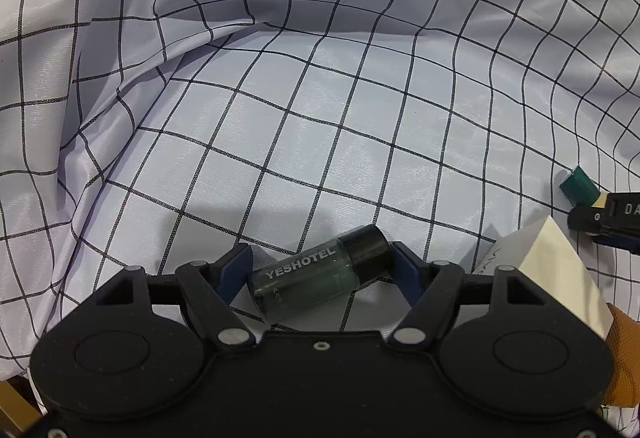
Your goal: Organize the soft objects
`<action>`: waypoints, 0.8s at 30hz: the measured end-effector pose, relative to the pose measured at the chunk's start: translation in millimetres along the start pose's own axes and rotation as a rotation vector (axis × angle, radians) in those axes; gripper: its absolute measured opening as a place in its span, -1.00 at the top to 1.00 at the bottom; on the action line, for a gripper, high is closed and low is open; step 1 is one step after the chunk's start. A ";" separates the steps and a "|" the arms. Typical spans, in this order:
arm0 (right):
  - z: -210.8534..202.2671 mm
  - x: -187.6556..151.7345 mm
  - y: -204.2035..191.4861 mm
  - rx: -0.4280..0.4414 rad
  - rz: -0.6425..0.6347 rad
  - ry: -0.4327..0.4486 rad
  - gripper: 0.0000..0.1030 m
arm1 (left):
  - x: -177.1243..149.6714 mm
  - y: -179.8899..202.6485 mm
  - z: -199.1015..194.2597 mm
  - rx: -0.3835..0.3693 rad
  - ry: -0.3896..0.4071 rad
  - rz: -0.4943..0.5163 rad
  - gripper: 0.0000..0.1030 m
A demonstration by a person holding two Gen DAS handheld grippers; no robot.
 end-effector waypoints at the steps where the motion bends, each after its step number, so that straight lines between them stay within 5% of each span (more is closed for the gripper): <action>1: 1.5 1.7 2.4 0.002 0.004 0.000 0.40 | -0.4 -0.2 -0.1 0.000 0.000 0.000 -0.34; 12: -0.1 34.3 58.6 0.008 0.073 0.055 -0.03 | -0.2 0.7 -0.5 0.000 0.000 0.000 -0.34; 24: 8.5 41.5 43.5 -0.017 0.066 0.044 -0.03 | -0.1 1.7 -1.1 0.001 -0.003 0.001 -0.35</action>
Point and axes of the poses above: each gripper's, at about its wrist camera, not at the fingertips, and z roughly the way its jaws point, y to its right, x to its top, the point moved 1 cm from there along z, roughly the way its jaws point, and after that the axes turned 3 degrees about -y, right-handed, at the moved point
